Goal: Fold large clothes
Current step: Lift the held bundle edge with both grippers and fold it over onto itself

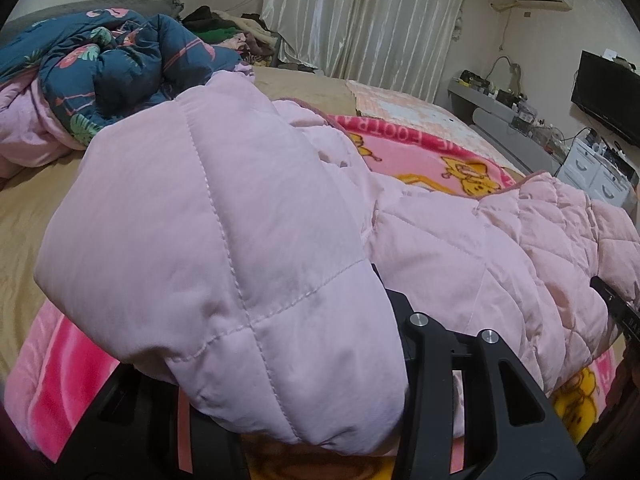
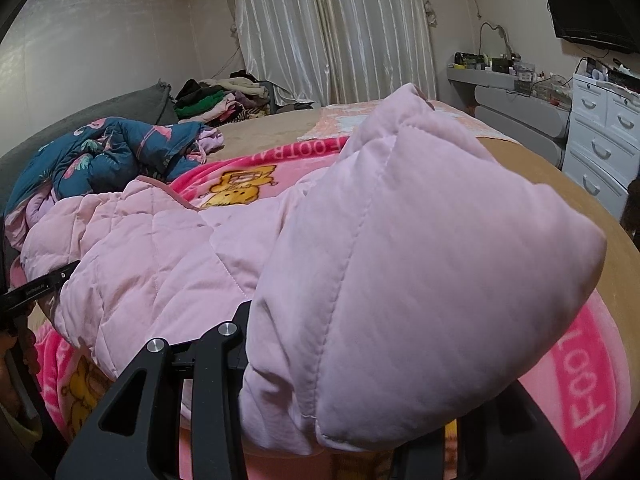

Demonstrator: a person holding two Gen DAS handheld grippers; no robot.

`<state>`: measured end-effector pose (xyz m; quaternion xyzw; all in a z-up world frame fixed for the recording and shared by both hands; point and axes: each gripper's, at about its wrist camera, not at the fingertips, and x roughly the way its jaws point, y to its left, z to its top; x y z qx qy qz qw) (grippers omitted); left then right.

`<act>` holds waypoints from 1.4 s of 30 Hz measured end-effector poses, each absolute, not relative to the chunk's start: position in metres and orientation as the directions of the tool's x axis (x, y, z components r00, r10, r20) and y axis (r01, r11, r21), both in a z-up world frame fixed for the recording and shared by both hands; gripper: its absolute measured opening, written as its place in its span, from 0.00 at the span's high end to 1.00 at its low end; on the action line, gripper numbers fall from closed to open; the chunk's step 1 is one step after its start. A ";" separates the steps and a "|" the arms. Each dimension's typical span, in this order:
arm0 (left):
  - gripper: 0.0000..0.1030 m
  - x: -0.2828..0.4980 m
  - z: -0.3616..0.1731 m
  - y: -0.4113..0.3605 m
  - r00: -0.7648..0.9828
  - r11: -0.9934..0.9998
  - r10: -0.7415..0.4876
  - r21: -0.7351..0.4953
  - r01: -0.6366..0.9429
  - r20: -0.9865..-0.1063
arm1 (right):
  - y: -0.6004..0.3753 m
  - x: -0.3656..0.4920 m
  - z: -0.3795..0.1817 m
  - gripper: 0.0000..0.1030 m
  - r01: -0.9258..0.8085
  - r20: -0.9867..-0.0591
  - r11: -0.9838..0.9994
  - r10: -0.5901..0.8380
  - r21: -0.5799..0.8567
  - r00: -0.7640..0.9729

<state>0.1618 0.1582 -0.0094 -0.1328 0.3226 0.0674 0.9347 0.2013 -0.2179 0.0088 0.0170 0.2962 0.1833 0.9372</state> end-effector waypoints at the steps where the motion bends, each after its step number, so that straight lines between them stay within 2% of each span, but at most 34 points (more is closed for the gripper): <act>1: 0.67 0.160 -0.011 0.159 0.782 0.957 0.040 -0.201 -0.210 -0.622 | -0.219 0.198 0.007 0.64 -0.332 -0.551 0.932 0.354 0.144 0.756; 19: 0.66 0.137 -0.024 0.168 0.786 0.963 0.038 -0.187 -0.194 -0.618 | -0.230 0.176 -0.005 0.64 -0.301 -0.560 0.938 0.346 0.174 0.753; 27: 0.66 0.126 -0.025 0.182 0.791 0.961 0.022 -0.205 -0.185 -0.611 | -0.229 0.157 -0.001 0.64 -0.316 -0.533 0.935 0.353 0.163 0.769; 37: 0.64 0.136 -0.030 0.190 0.778 0.959 0.030 -0.202 -0.200 -0.627 | -0.238 0.175 -0.012 0.62 -0.230 -0.587 0.941 0.336 0.249 0.737; 42: 0.64 0.144 -0.032 0.188 0.772 0.959 0.038 -0.195 -0.208 -0.634 | -0.230 0.188 -0.010 0.61 -0.224 -0.605 0.943 0.329 0.244 0.726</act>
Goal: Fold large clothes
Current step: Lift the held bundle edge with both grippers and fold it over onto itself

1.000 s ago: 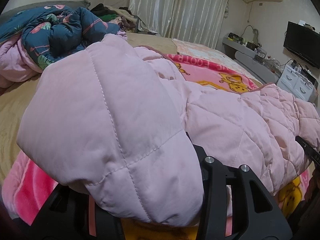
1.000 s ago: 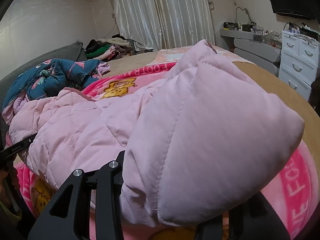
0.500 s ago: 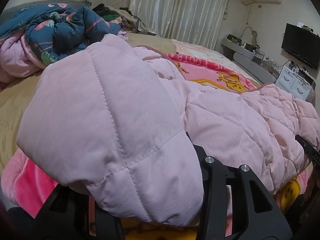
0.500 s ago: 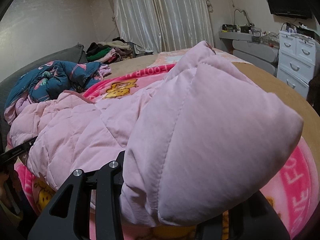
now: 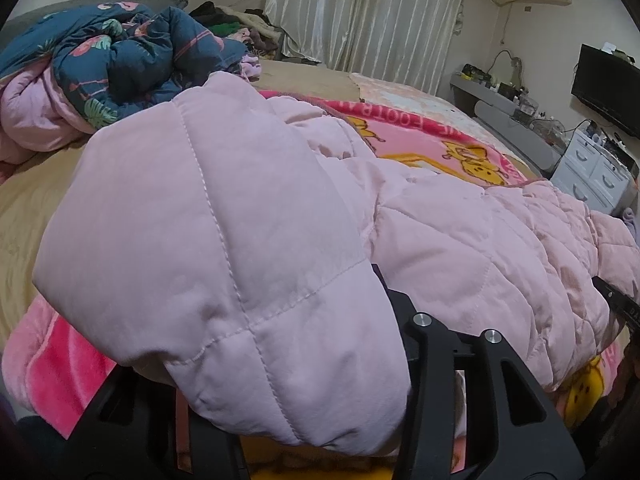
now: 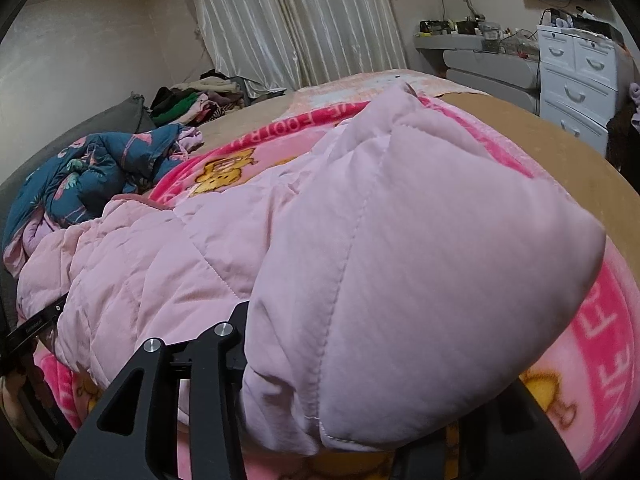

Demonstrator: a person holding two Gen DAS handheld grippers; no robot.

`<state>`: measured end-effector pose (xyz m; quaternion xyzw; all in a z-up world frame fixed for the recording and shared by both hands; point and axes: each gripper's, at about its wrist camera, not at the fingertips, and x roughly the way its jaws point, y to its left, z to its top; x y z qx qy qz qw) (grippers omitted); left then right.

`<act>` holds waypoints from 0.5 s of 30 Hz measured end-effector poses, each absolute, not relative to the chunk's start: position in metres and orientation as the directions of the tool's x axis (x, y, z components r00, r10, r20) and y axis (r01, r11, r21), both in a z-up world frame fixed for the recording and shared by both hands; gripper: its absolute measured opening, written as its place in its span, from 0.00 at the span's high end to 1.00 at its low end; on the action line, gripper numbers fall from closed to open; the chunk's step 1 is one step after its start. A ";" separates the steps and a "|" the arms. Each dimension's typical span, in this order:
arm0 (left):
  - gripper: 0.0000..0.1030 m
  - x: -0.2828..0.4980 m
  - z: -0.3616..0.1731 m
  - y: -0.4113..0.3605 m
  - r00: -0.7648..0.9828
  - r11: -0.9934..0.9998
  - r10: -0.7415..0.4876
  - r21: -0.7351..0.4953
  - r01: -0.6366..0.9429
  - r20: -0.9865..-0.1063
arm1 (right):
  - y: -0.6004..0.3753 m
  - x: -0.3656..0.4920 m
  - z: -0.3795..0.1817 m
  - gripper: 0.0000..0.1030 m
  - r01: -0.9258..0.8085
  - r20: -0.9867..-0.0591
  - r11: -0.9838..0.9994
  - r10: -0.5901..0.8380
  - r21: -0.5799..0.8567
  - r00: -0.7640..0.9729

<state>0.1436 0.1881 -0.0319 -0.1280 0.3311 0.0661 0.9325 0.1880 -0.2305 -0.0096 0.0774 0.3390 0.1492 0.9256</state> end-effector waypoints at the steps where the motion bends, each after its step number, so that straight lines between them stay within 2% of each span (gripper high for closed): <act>1: 0.64 0.147 -0.032 0.189 0.769 0.958 0.040 -0.193 -0.210 -0.638 | -0.230 0.190 -0.009 0.61 -0.225 -0.606 0.944 0.329 0.242 0.724; 15: 0.62 0.137 -0.042 0.186 0.752 0.959 0.047 -0.182 -0.219 -0.658 | -0.234 0.186 -0.033 0.55 -0.170 -0.640 0.943 0.319 0.285 0.699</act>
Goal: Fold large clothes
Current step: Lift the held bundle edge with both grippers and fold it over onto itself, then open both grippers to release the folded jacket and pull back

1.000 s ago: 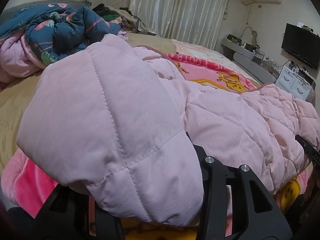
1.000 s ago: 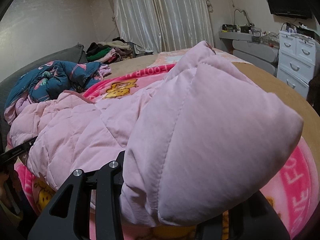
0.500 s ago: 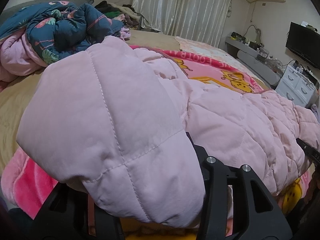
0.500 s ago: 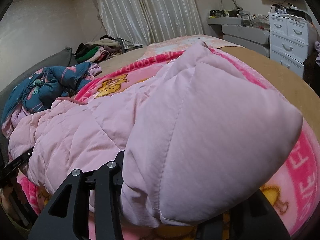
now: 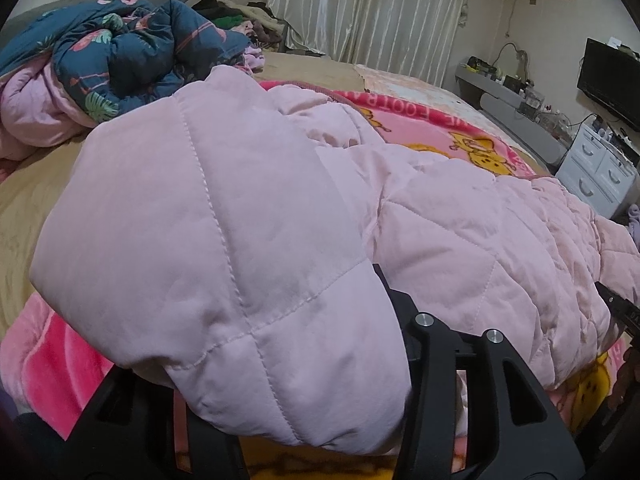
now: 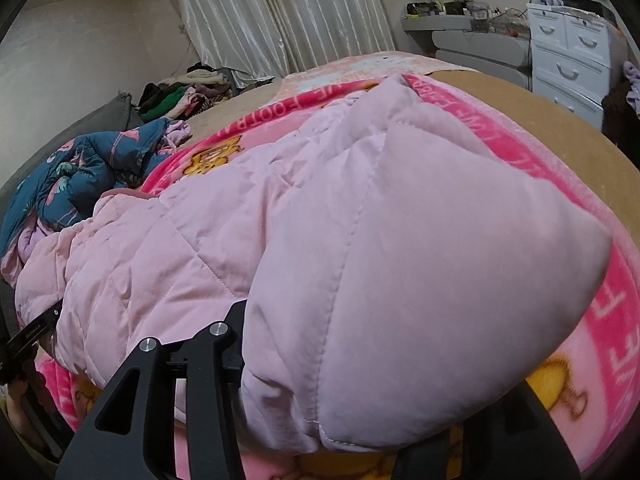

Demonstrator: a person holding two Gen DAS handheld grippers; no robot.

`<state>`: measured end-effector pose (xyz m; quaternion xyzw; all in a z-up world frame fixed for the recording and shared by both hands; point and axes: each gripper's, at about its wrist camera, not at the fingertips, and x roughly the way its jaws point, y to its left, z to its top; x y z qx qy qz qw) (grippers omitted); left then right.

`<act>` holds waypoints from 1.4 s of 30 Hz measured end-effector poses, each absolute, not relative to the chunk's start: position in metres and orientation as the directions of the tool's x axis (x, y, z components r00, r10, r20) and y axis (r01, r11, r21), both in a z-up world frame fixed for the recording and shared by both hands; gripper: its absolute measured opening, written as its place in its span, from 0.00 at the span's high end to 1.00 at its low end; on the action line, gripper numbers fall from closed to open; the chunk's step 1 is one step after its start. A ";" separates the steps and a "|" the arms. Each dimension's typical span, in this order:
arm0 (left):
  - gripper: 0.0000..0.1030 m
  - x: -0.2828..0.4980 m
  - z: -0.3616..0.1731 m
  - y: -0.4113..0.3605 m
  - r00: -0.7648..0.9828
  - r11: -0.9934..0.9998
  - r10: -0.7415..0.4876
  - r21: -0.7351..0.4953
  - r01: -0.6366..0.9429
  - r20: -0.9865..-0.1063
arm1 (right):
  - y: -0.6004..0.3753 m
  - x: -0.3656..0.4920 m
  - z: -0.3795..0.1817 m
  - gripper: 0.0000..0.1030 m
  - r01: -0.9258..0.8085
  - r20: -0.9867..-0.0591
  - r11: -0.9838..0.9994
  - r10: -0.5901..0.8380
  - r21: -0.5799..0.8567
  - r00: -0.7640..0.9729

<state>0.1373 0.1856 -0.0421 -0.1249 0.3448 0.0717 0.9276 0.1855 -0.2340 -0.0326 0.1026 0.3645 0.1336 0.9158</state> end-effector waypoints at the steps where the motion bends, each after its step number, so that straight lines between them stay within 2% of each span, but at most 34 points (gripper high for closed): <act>1: 0.62 0.136 -0.042 0.186 0.752 0.958 0.046 -0.183 -0.218 -0.657 | -0.234 0.185 -0.033 0.55 -0.167 -0.642 0.944 0.318 0.286 0.698; 8: 0.62 0.130 -0.044 0.188 0.752 0.959 0.038 -0.188 -0.213 -0.658 | -0.231 0.180 -0.033 0.47 -0.141 -0.660 0.961 0.268 0.239 0.701; 13: 0.61 0.127 -0.044 0.189 0.753 0.957 0.029 -0.199 -0.211 -0.658 | -0.232 0.175 -0.031 0.30 -0.117 -0.672 0.968 0.239 0.223 0.701; 16: 0.61 0.125 -0.043 0.187 0.754 0.957 0.026 -0.203 -0.209 -0.657 | -0.236 0.169 -0.031 0.23 -0.101 -0.674 0.968 0.234 0.232 0.700; 29: 0.57 0.116 -0.041 0.188 0.754 0.955 0.017 -0.213 -0.208 -0.657 | -0.242 0.139 -0.026 0.16 -0.087 -0.675 0.978 0.193 0.188 0.712; 36: 0.55 0.109 -0.041 0.189 0.752 0.952 0.009 -0.224 -0.207 -0.659 | -0.246 0.128 -0.022 0.07 -0.073 -0.669 0.986 0.157 0.152 0.726; 42: 0.48 0.097 -0.037 0.190 0.751 0.951 0.009 -0.226 -0.209 -0.660 | -0.244 0.118 -0.018 0.04 -0.073 -0.662 0.989 0.139 0.127 0.737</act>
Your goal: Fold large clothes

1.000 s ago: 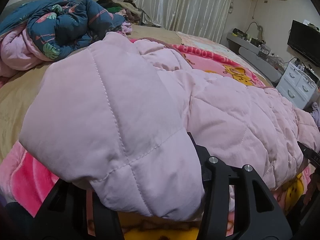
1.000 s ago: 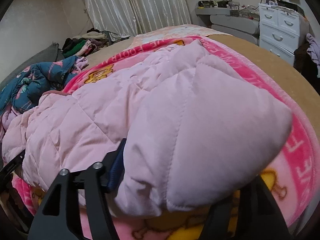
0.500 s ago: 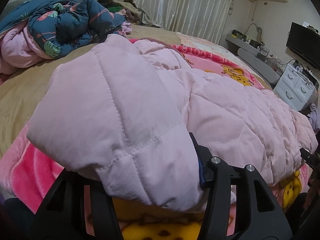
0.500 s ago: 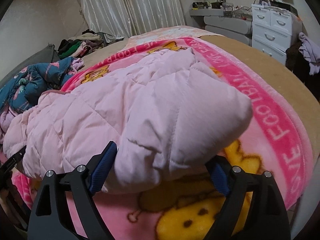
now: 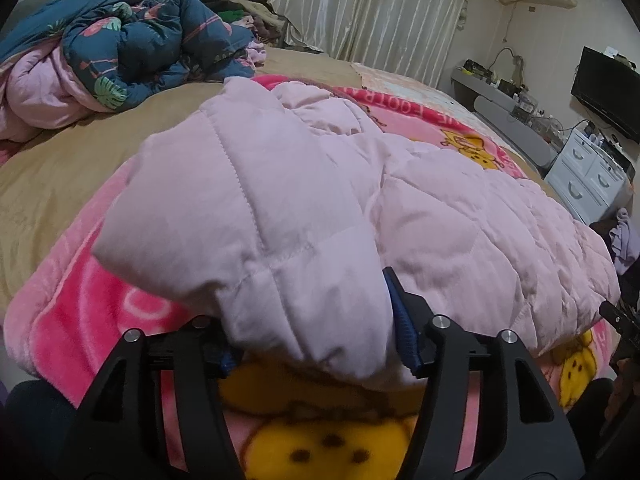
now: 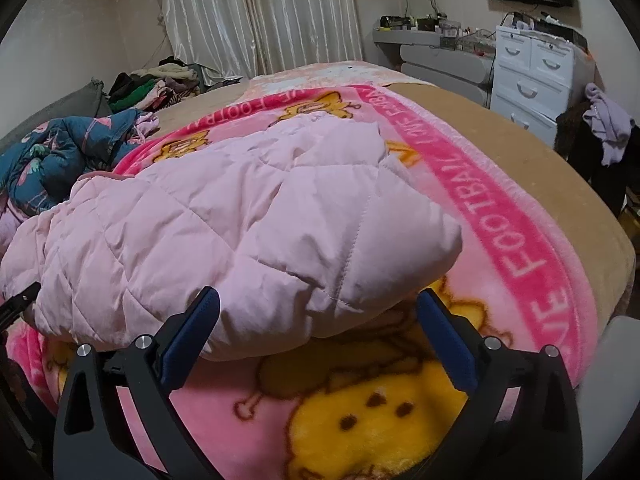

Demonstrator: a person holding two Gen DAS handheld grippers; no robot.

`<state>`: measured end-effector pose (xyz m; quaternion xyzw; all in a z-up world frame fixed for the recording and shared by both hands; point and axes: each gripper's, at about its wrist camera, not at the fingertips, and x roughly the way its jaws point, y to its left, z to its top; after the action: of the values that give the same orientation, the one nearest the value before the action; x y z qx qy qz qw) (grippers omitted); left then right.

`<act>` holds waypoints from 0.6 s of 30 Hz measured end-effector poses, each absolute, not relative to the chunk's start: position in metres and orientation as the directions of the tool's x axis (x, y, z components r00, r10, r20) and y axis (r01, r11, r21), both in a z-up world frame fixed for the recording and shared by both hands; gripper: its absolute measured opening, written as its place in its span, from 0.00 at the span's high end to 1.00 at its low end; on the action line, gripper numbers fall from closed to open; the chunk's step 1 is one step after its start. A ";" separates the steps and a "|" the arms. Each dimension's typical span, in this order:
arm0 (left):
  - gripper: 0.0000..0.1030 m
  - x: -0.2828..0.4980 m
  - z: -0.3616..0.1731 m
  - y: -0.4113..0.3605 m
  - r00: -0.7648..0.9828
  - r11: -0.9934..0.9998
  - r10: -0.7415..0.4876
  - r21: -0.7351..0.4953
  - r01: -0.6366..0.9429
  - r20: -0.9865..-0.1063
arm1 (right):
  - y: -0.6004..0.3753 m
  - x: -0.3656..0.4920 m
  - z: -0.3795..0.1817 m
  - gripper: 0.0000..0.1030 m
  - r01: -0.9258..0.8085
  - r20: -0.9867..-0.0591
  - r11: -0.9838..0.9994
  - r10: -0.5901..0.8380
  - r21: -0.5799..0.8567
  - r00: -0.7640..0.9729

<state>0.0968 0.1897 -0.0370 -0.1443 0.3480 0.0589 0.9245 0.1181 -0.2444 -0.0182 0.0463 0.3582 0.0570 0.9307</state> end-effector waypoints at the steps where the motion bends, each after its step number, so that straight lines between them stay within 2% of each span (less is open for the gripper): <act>1: 0.46 0.094 -0.036 0.189 0.750 0.952 0.008 -0.225 -0.209 -0.662 | -0.244 0.115 -0.017 0.04 -0.074 -0.659 0.990 0.137 0.123 0.739; 9: 0.23 0.071 -0.028 0.183 0.754 0.964 0.020 -0.188 -0.189 -0.656 | -0.238 0.094 -0.005 0.04 -0.103 -0.625 0.989 0.144 0.101 0.767; 12: 0.21 0.063 -0.021 0.180 0.764 0.968 0.025 -0.174 -0.179 -0.645 | -0.237 0.085 0.000 0.04 -0.118 -0.608 0.988 0.154 0.099 0.779; 16: 0.09 0.048 -0.005 0.176 0.793 0.968 0.010 -0.192 -0.160 -0.609 | -0.231 0.071 0.009 0.04 -0.147 -0.586 0.984 0.180 0.105 0.790; 18: 0.09 0.039 0.007 0.173 0.813 0.971 0.029 -0.178 -0.162 -0.581 | -0.225 0.061 0.016 0.04 -0.175 -0.567 0.980 0.198 0.096 0.800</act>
<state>0.0394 0.1726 0.0066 -0.1100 0.3012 0.0506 0.9458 0.0612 -0.2250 0.0160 0.0194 0.3007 0.0985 0.9484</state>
